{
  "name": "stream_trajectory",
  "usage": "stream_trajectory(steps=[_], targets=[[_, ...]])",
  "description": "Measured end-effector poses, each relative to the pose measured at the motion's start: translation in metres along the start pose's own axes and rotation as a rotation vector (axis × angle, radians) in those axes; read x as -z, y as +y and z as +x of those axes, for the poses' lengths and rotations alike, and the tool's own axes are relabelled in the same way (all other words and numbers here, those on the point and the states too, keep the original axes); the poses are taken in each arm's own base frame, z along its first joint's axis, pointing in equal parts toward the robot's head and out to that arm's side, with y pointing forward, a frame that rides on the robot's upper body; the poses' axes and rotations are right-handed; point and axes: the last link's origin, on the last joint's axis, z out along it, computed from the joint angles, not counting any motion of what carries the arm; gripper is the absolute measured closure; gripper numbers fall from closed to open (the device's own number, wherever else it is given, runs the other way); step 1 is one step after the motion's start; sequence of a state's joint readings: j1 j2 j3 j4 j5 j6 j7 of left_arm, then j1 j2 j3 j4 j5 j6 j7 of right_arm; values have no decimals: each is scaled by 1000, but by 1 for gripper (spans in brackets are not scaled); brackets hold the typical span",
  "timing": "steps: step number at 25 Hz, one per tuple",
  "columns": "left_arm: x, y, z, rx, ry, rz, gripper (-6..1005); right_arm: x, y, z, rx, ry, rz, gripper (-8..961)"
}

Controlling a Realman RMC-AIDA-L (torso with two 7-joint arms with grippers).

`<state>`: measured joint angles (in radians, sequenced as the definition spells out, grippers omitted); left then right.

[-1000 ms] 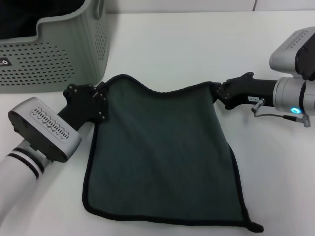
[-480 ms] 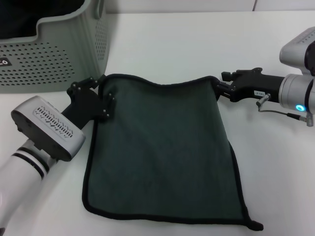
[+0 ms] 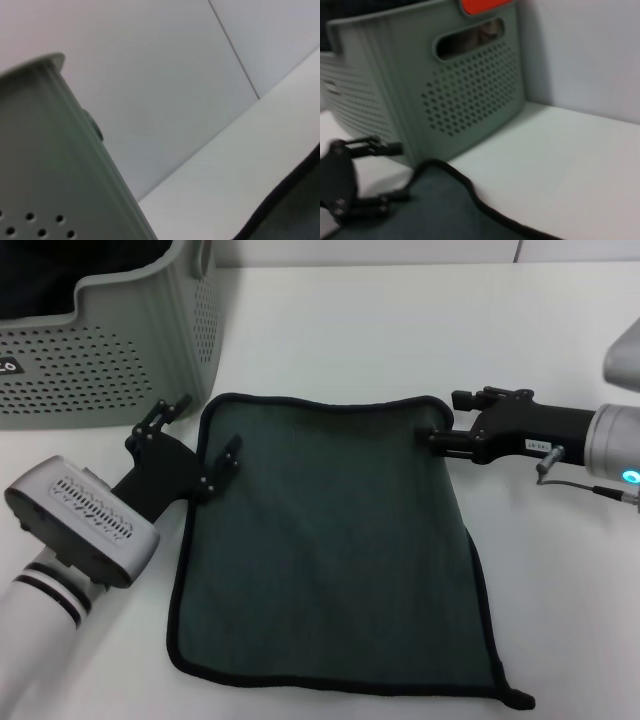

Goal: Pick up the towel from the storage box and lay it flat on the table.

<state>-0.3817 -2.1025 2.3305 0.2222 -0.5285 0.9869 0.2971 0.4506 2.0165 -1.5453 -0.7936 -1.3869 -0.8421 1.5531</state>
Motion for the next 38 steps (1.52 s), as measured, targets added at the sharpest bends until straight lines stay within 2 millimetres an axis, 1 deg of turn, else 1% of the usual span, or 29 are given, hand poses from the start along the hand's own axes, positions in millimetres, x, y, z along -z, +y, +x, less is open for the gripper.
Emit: stream_trajectory(steps=[4,6,8,10,13,14,17,20,24,26,30,38], targets=[[6,2,8,97,71,-4,256,16,4,-3,9,-53,-76,312],[11,3,14,192,128,-42,258,24,11,-5,38,-86,-141,245],[21,2,17,285,189,-120,260,34,20,-9,71,-121,-228,77],[33,-1,22,377,252,-234,262,44,27,-13,109,-149,-316,78],[50,-12,30,490,322,-402,265,64,40,-16,181,-173,-468,80],[54,-15,33,506,346,-444,266,67,41,-17,192,-179,-492,81],[68,-22,43,535,421,-557,269,85,51,-20,233,-215,-611,81],[82,-24,56,531,512,-682,270,105,61,-21,272,-259,-735,81],[94,-24,72,520,608,-849,270,125,67,-24,295,-319,-828,81],[96,-24,76,513,630,-903,270,136,68,-25,302,-361,-856,82],[96,-23,79,508,640,-930,270,143,68,-23,304,-394,-849,82],[96,-23,79,535,627,-929,270,141,71,-17,326,-413,-837,82]])
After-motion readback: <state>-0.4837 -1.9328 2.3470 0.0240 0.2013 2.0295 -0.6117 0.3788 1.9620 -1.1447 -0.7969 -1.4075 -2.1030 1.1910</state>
